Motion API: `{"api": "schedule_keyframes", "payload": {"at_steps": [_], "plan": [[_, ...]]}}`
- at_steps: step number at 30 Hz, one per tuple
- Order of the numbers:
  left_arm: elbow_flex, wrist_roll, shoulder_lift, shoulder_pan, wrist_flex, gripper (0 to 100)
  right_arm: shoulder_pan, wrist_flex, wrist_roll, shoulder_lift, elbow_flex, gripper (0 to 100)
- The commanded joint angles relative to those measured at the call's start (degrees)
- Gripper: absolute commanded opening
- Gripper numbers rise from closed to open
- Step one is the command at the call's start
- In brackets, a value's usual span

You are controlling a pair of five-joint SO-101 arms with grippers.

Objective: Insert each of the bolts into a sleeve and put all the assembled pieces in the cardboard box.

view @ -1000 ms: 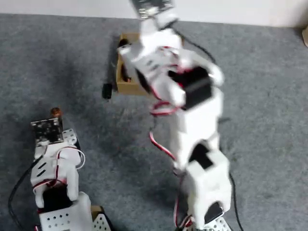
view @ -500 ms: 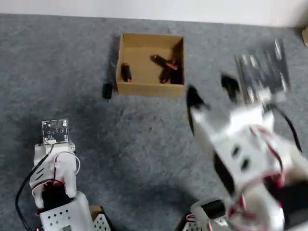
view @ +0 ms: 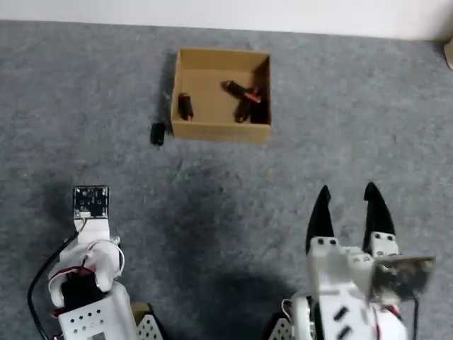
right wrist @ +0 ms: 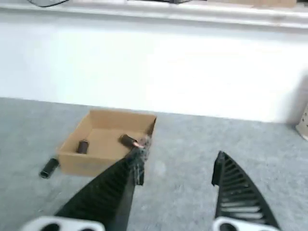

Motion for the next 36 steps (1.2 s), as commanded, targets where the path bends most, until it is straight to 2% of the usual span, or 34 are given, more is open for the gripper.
{"api": "schedule_keyframes", "payload": {"at_steps": [1, 5, 17, 20, 36], "plan": [[1.1, 0.0, -0.22, -0.57, 0.44, 1, 3.65, -6.29, 3.78, -0.75, 11.12, 22.0], [1.1, 0.0, -0.22, -0.57, 0.44, 1, 8.4, -13.32, 8.62, -0.13, 18.59, 22.0], [1.1, 0.0, -0.22, -0.57, 0.44, 1, 11.91, -41.1, 8.62, -2.15, 53.67, 22.0], [1.1, 0.0, -0.22, -0.57, 0.44, 1, 14.9, -41.01, 8.62, -1.89, 57.1, 22.0], [1.1, 0.0, -0.22, -0.57, 0.44, 1, 14.02, -39.87, 8.62, -1.54, 56.66, 22.0]]}}
